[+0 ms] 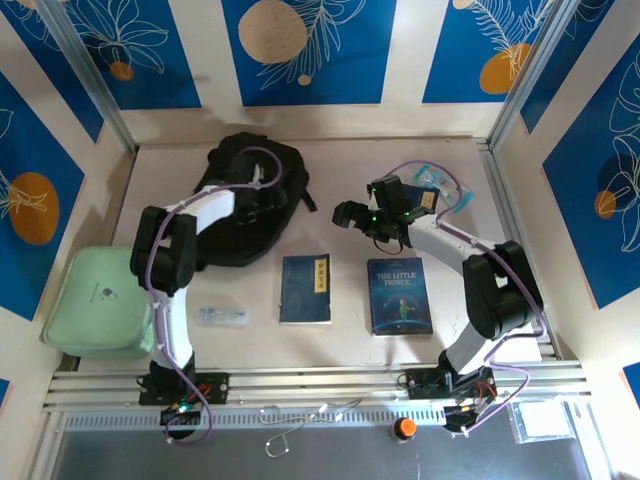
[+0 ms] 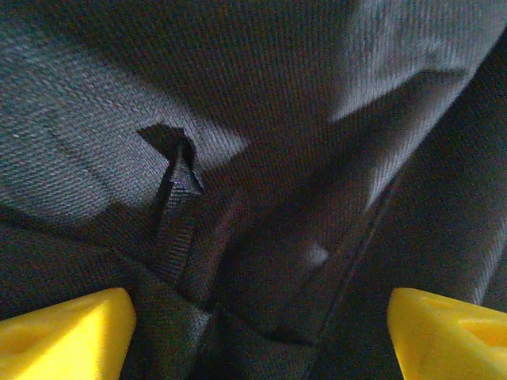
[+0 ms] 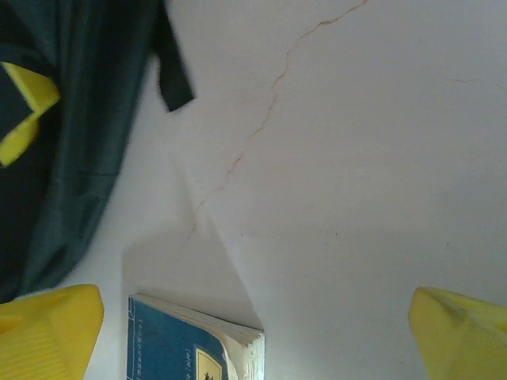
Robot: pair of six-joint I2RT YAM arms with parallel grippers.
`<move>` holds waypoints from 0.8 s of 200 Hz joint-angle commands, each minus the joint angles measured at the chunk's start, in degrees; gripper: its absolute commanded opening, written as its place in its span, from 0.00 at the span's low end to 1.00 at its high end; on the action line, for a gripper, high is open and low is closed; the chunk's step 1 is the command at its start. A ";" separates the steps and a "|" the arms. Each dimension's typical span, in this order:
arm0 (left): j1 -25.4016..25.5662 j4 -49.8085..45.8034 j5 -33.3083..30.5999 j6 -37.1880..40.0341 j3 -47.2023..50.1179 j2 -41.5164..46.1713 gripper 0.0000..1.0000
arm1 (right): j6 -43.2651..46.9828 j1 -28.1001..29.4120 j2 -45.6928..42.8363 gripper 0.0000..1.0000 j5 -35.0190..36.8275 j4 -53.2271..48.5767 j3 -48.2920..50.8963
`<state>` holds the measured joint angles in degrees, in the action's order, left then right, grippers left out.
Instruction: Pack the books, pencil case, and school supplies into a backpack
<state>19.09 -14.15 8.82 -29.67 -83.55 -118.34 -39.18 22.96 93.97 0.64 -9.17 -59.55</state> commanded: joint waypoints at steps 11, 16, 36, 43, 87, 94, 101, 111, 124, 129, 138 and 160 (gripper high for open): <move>5.33 -1.10 8.27 -9.49 -1.50 0.00 0.83 | -2.60 -1.20 2.21 0.93 -4.42 1.79 0.95; 5.34 -0.78 8.88 -9.88 -1.99 0.52 0.83 | -2.96 -1.33 2.56 0.92 -5.39 2.09 0.86; 5.19 -2.18 8.87 -8.96 -4.41 2.83 0.84 | -4.66 -1.34 3.98 0.89 -7.85 3.16 0.14; 5.17 -3.23 8.79 -8.18 -5.00 3.68 0.84 | -5.53 -1.26 4.48 0.88 -8.59 3.46 -0.16; 5.25 -2.29 9.58 -7.74 1.43 11.17 0.80 | -8.49 -0.46 9.24 0.72 -11.58 3.37 -3.42; 5.25 -1.99 10.16 -8.16 2.85 12.20 0.77 | -8.78 -0.46 10.02 0.68 -12.01 3.28 -4.15; 5.25 -1.41 11.16 -8.55 4.39 13.21 0.74 | -8.81 -0.46 10.81 0.63 -12.62 2.98 -4.85; 5.34 -0.49 12.51 -9.16 6.44 14.37 0.69 | -8.61 -0.46 11.91 0.56 -13.61 2.81 -5.84; 5.51 0.70 13.98 -10.32 9.16 15.78 0.64 | -8.08 -0.46 13.10 0.50 -14.77 2.69 -6.96; 5.60 1.20 14.61 -10.84 10.10 16.14 0.61 | -7.97 -0.39 13.52 0.48 -14.79 2.46 -7.30; 5.86 2.10 15.54 -11.96 11.87 16.75 0.59 | -7.90 -0.44 14.22 0.44 -14.75 1.94 -7.72; 6.97 5.38 16.74 -14.88 15.06 17.27 0.52 | -8.18 -0.46 15.34 0.38 -14.48 1.94 -7.13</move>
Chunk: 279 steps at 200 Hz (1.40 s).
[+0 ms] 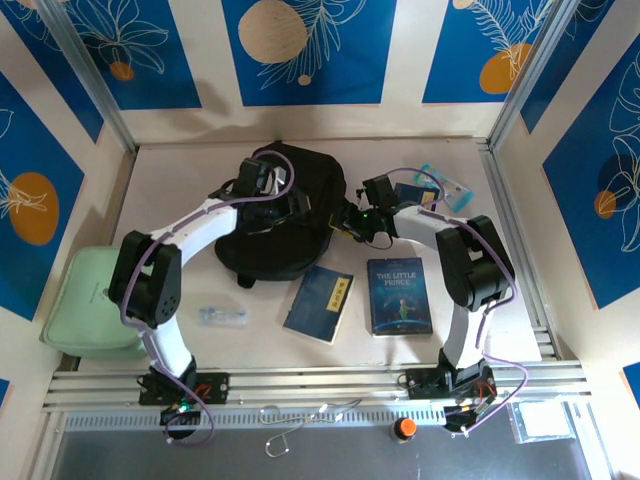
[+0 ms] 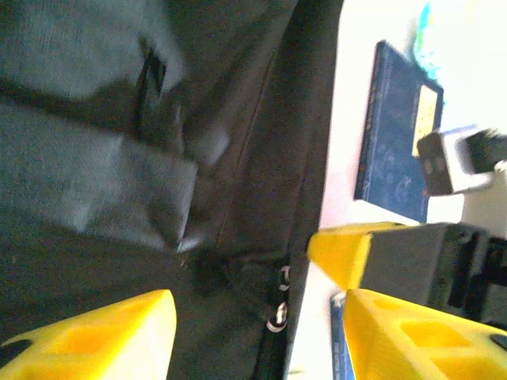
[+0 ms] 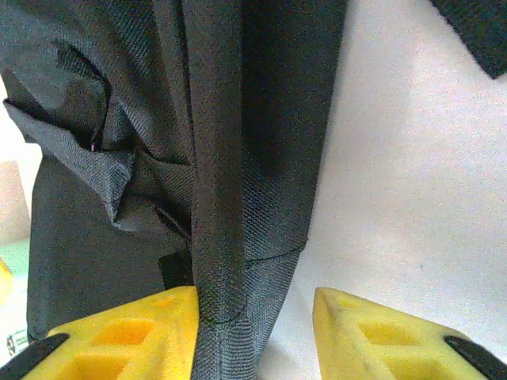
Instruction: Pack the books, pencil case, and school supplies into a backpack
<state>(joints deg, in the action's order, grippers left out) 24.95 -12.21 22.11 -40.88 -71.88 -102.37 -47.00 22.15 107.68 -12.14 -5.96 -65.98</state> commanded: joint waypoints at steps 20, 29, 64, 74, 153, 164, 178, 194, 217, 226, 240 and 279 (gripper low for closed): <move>2.57 4.42 2.68 -5.18 4.50 0.42 0.48 | -0.74 0.09 2.48 0.31 -2.08 -0.99 0.17; 3.25 4.67 2.21 -5.73 4.56 -0.33 0.46 | -0.92 0.00 2.66 0.29 -2.13 -0.81 0.47; 6.39 1.24 -4.78 -5.96 2.30 -3.22 0.32 | -1.24 -0.18 3.40 0.25 -1.55 -0.71 1.05; 7.41 -0.46 -8.13 -5.12 1.18 -3.52 0.32 | -1.25 -0.18 3.76 0.25 -1.43 -0.93 1.20; 8.71 -1.03 -7.86 -5.00 -3.51 -7.10 0.31 | -2.92 -0.71 4.96 0.24 -2.45 1.83 3.23; 8.76 -1.48 -8.57 -5.04 -3.71 -6.72 0.31 | -2.87 -0.71 5.07 0.23 -2.54 1.90 3.22; 8.80 -2.08 -9.74 -4.91 -3.92 -6.07 0.31 | -2.92 -0.71 5.28 0.23 -2.64 1.94 3.18; 8.84 -2.99 -11.28 -4.26 -4.21 -5.35 0.31 | -3.05 -0.79 5.39 0.23 -2.76 2.13 3.31; 9.06 -4.03 -13.13 -3.34 -4.97 -4.81 0.29 | -3.11 -0.79 5.49 0.23 -2.90 2.38 3.39; 9.02 -4.39 -13.40 -3.04 -5.51 -5.01 0.28 | -3.13 -0.78 5.44 0.23 -2.89 2.39 3.40; 9.12 -4.58 -13.09 -2.71 -6.53 -5.57 0.28 | -3.12 -0.77 5.44 0.23 -2.91 2.50 3.49; 9.50 -4.59 -12.43 -2.80 -8.99 -7.76 0.27 | -3.18 -0.79 5.35 0.23 -2.89 2.54 3.49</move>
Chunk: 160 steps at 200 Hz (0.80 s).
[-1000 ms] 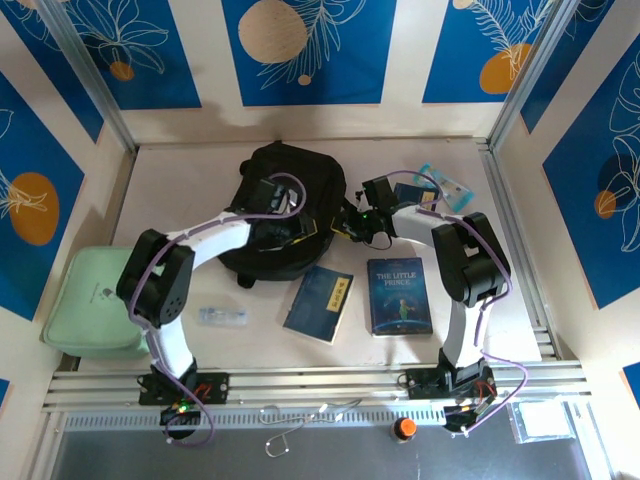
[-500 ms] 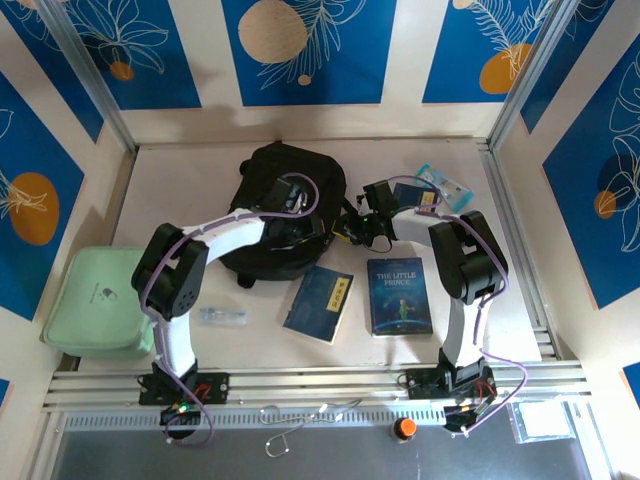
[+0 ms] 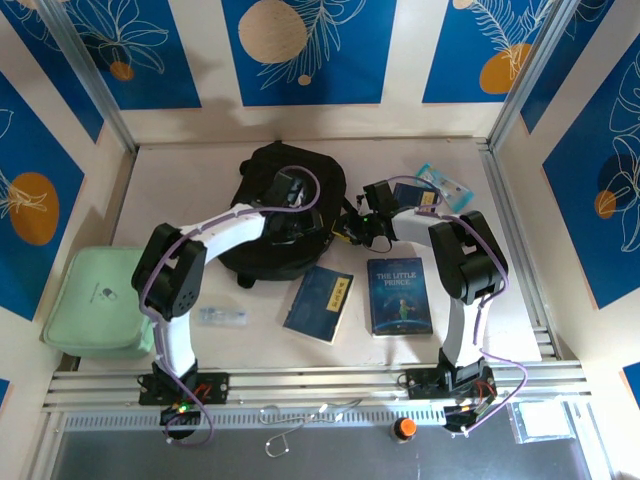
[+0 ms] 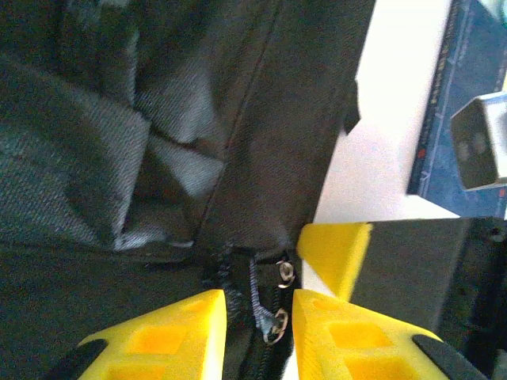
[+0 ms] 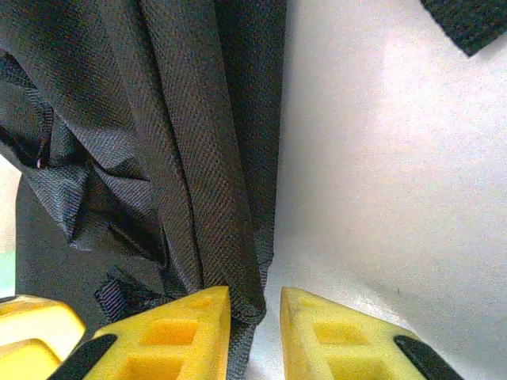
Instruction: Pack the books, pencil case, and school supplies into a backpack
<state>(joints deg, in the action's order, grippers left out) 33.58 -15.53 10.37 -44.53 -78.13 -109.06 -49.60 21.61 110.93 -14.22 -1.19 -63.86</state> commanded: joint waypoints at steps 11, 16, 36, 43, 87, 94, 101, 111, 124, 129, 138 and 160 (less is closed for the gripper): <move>0.95 -2.08 -1.16 0.85 -3.82 -2.12 0.27 | -0.64 -0.25 2.14 0.23 -0.81 -2.15 1.41; 0.89 -2.78 -1.35 0.90 -4.55 -2.63 0.27 | -0.59 -0.24 2.12 0.23 -0.86 -2.09 1.47; 0.95 -3.83 -1.85 0.94 -6.00 -4.49 0.28 | -0.59 -0.25 2.18 0.23 -0.99 -2.04 1.45; 0.96 -4.06 -1.85 0.93 -6.36 -5.00 0.29 | -0.61 -0.25 2.21 0.22 -0.99 -2.01 1.45; 1.82 -7.12 -0.69 1.98 -9.53 -8.21 0.31 | -0.59 -0.34 2.44 0.20 -1.30 -1.78 1.63; 1.92 -7.41 -0.62 2.08 -9.79 -8.48 0.31 | -0.60 -0.34 2.36 0.20 -1.34 -1.64 1.72; 2.07 -7.50 -0.46 2.08 -9.98 -8.69 0.31 | -0.71 -0.34 2.42 0.20 -1.34 -1.54 1.80; 2.09 -7.61 -0.01 2.19 -10.11 -8.91 0.30 | -0.74 -0.34 2.45 0.20 -1.50 -1.44 1.85; 2.25 -7.91 -0.08 2.38 -10.29 -9.00 0.29 | -0.76 -0.34 2.54 0.20 -1.47 -1.35 1.89; 2.17 -7.95 -0.07 2.50 -10.37 -9.07 0.28 | -0.76 -0.34 2.58 0.20 -1.43 -1.29 1.89; 2.23 -8.09 0.08 2.77 -10.46 -9.06 0.25 | -0.71 -0.29 2.61 0.20 -1.51 -1.27 1.80; 2.27 -8.05 0.51 3.31 -10.74 -9.11 0.22 | -0.72 -0.34 2.66 0.20 -1.51 -1.31 1.80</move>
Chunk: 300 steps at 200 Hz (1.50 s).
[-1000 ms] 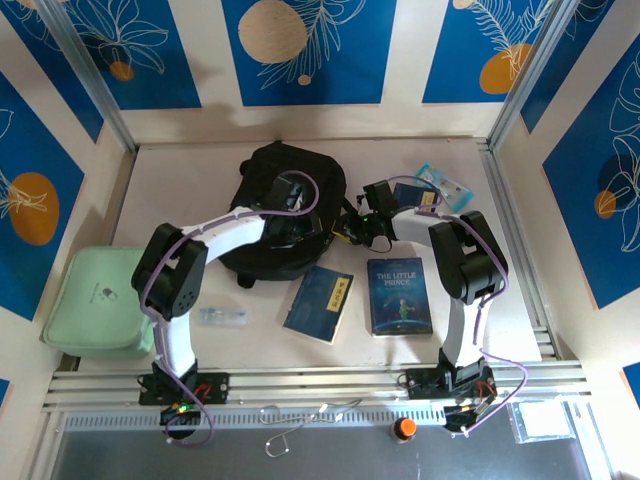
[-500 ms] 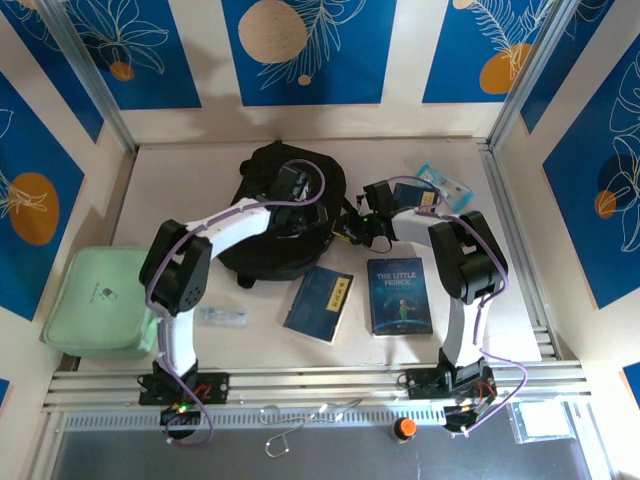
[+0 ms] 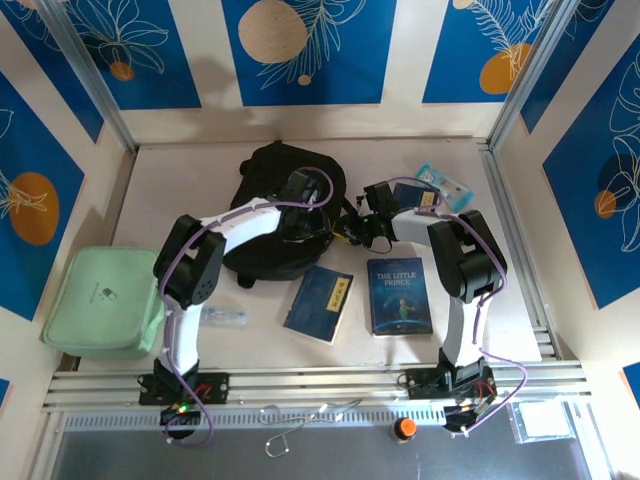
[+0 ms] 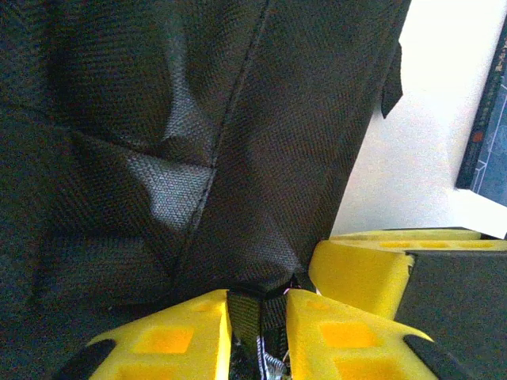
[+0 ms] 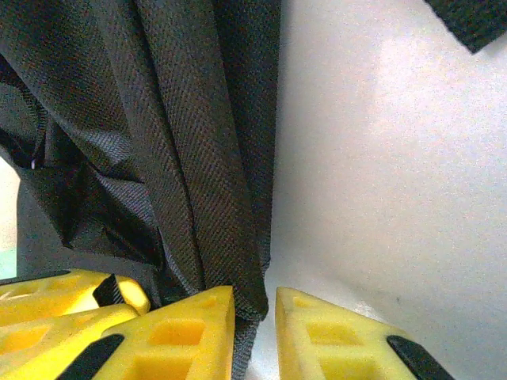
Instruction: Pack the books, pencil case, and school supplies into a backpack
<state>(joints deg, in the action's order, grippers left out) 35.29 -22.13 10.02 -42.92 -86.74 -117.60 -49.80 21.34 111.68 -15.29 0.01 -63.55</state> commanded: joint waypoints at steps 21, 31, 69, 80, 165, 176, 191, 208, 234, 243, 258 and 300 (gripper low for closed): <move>0.57 -1.78 1.44 2.00 -2.46 -1.00 0.22 | -0.58 -0.07 1.86 0.20 -0.53 -2.42 1.54; 0.59 -2.25 1.53 2.11 -2.56 -1.27 0.22 | -0.62 -0.06 1.79 0.20 -0.53 -2.46 1.58; 0.74 -3.07 1.92 2.49 -2.69 -2.13 0.23 | -0.73 -0.06 1.84 0.20 -0.89 -2.26 1.50; 0.83 -3.55 2.02 2.74 -3.06 -2.45 0.23 | -0.65 -0.05 1.71 0.20 -0.97 -2.26 1.50; 0.92 -3.43 3.10 2.99 -4.10 -2.63 0.00 | -0.79 -0.46 0.97 0.21 -1.47 -1.67 1.48; 0.88 -3.29 2.90 3.43 -3.67 -1.54 0.00 | -0.65 -0.90 -0.20 0.23 -1.84 0.30 2.20; 0.90 -3.00 3.05 4.43 -2.97 0.17 0.00 | -0.82 -1.62 -2.55 0.26 -2.45 4.13 3.82; 0.92 -1.95 3.38 5.35 -1.59 2.48 0.00 | -0.71 -2.19 -4.84 0.32 -4.22 7.27 4.66; 0.92 -0.55 4.12 6.44 1.07 5.49 0.00 | 0.20 -2.22 -6.63 0.40 -5.74 6.87 3.81; 0.91 -0.23 4.16 6.69 2.01 6.33 0.00 | 0.01 -2.18 -6.58 0.42 -6.13 6.53 3.51; 0.92 0.23 4.37 7.14 3.42 7.53 0.00 | -0.79 -2.05 -5.93 0.45 -6.62 6.29 3.13; 0.92 1.31 5.01 7.51 6.26 9.98 0.00 | -2.58 -1.53 -1.93 0.46 -6.40 3.64 0.09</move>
<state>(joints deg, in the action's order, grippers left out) 35.53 -21.63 13.47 -36.93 -82.02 -110.39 -51.22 19.18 107.11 -20.01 6.04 -60.49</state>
